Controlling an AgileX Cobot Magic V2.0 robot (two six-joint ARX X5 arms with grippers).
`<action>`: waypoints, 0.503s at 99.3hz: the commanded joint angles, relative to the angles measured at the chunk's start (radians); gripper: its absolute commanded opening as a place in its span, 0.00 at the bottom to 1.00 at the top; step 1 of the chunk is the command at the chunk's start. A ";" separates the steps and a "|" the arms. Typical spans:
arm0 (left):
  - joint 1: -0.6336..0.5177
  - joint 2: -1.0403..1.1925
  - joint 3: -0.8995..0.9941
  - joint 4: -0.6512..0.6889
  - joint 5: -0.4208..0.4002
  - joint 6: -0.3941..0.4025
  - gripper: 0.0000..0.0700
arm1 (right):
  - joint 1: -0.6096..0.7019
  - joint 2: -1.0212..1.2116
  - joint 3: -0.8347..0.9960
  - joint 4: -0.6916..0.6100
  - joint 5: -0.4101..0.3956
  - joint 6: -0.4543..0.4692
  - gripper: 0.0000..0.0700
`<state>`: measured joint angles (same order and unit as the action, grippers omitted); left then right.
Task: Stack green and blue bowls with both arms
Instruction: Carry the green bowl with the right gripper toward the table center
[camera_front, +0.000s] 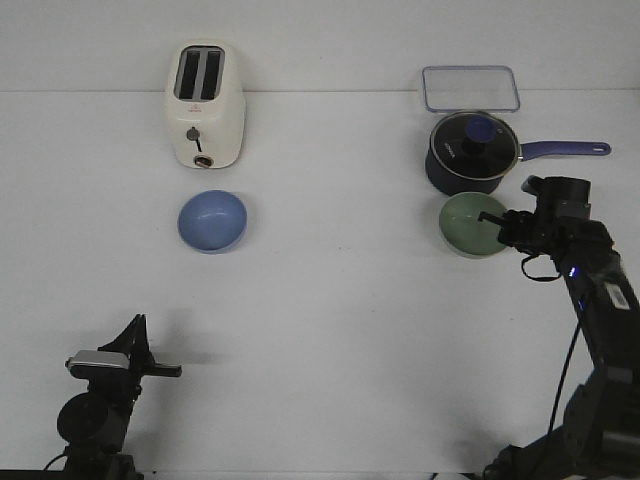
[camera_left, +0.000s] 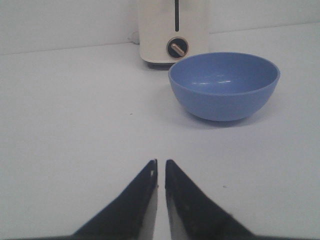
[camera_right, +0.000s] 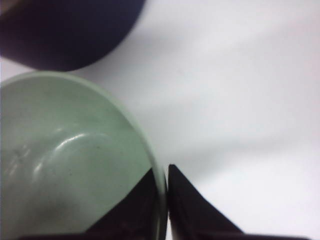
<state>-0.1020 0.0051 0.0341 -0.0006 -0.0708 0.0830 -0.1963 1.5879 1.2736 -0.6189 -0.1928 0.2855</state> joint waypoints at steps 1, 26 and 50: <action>0.000 -0.002 -0.020 0.012 0.004 -0.009 0.02 | 0.013 -0.074 0.005 -0.003 -0.025 0.002 0.00; 0.000 -0.002 -0.020 0.012 0.004 -0.009 0.02 | 0.228 -0.362 -0.147 -0.029 -0.048 0.014 0.00; 0.000 -0.002 -0.020 0.012 0.004 -0.009 0.02 | 0.566 -0.415 -0.327 0.017 -0.026 0.100 0.00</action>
<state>-0.1024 0.0051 0.0341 -0.0006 -0.0708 0.0830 0.2970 1.1587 0.9695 -0.6304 -0.2287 0.3328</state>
